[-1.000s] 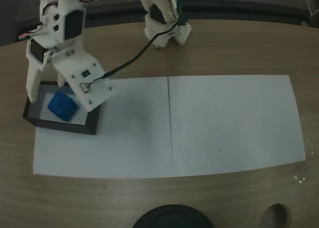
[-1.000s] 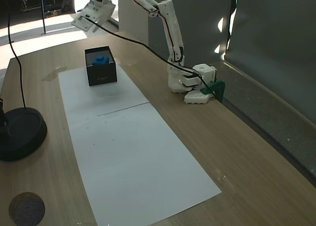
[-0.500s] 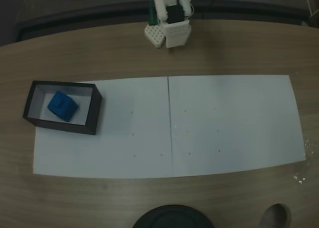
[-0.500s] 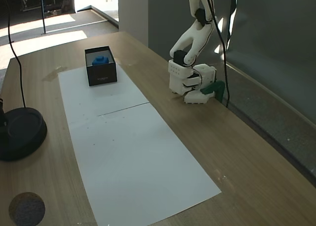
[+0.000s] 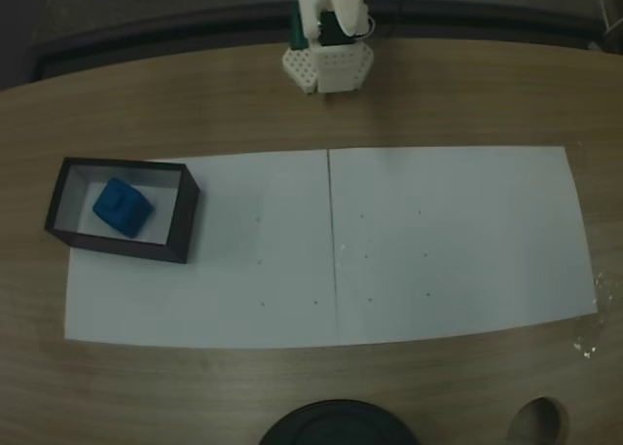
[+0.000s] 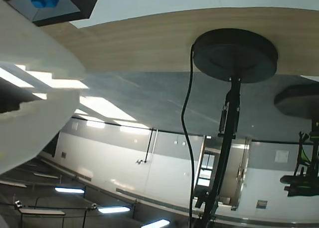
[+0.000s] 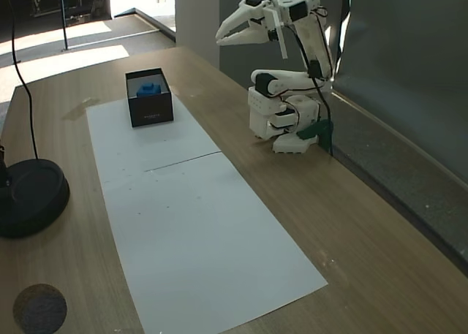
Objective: Grab a blue square and put it in the box.
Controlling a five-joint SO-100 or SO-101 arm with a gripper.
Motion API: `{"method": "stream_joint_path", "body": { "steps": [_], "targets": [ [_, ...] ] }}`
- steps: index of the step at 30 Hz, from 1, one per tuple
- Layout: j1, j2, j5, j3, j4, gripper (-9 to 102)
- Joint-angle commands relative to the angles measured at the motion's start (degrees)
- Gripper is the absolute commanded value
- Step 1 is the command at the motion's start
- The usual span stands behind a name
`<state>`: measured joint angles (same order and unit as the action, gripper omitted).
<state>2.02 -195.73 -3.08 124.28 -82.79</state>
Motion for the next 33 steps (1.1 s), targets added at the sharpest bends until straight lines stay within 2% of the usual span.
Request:
{"method": "stream_joint_path", "body": {
  "steps": [1, 10, 19, 23, 26, 31, 33],
  "targets": [
    [-0.62, -4.04, -1.41, 3.43, 2.29, 0],
    [-7.29, -3.16, -1.14, 17.93, 6.06, 0],
    [-10.28, -3.16, -1.05, 43.59, 20.3, 0],
    [-10.02, -3.16, 4.83, 51.24, 23.2, 0],
    [-9.76, -3.16, 7.73, 51.15, 21.71, 0],
    [-9.76, -3.16, 7.65, 47.81, 9.67, 0],
    [-10.02, -3.16, 7.91, 47.64, 8.79, 0]
  ]
}}
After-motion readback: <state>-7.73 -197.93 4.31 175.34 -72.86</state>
